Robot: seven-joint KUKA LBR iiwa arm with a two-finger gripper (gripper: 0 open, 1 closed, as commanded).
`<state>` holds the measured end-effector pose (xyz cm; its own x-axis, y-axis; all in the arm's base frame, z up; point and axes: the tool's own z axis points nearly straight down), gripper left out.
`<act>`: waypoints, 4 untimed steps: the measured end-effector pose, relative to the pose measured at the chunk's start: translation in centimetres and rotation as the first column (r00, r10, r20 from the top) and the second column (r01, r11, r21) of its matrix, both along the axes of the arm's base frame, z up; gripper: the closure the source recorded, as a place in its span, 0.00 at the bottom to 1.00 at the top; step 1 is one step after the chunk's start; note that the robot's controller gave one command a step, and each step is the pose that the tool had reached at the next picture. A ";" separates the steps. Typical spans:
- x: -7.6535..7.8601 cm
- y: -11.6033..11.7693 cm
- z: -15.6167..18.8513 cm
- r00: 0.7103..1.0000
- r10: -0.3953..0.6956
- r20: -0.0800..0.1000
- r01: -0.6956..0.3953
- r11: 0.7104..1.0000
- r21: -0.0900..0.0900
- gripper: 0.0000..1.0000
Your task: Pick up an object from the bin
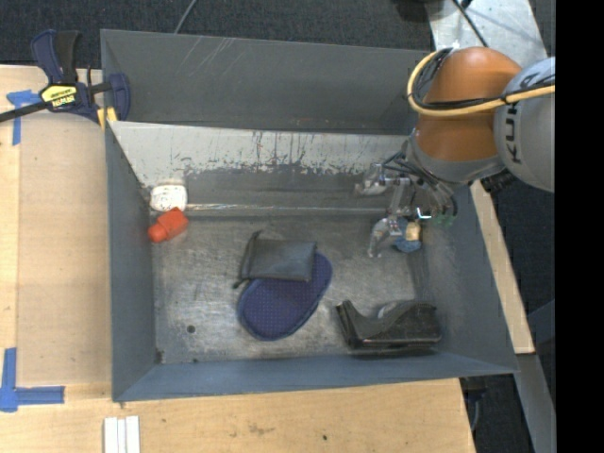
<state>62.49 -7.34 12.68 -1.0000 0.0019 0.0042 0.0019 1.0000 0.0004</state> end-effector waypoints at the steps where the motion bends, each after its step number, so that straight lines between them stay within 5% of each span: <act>1: -4.8 12.2 -5.2 0.986 0.167 0.016 -0.167 0.986 -0.004 0.00; 2: -4.3 12.1 -4.8 0.986 0.162 0.034 -0.162 0.987 -0.002 1.00; 3: -4.7 12.1 -5.2 0.986 0.163 0.019 -0.163 0.987 -0.001 0.00; 4: -11.7 19.8 -5.2 0.889 0.458 0.017 -0.458 0.889 -0.003 0.00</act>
Offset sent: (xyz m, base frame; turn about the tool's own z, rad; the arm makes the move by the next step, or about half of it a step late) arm -0.0515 0.1211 -0.0568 -0.1636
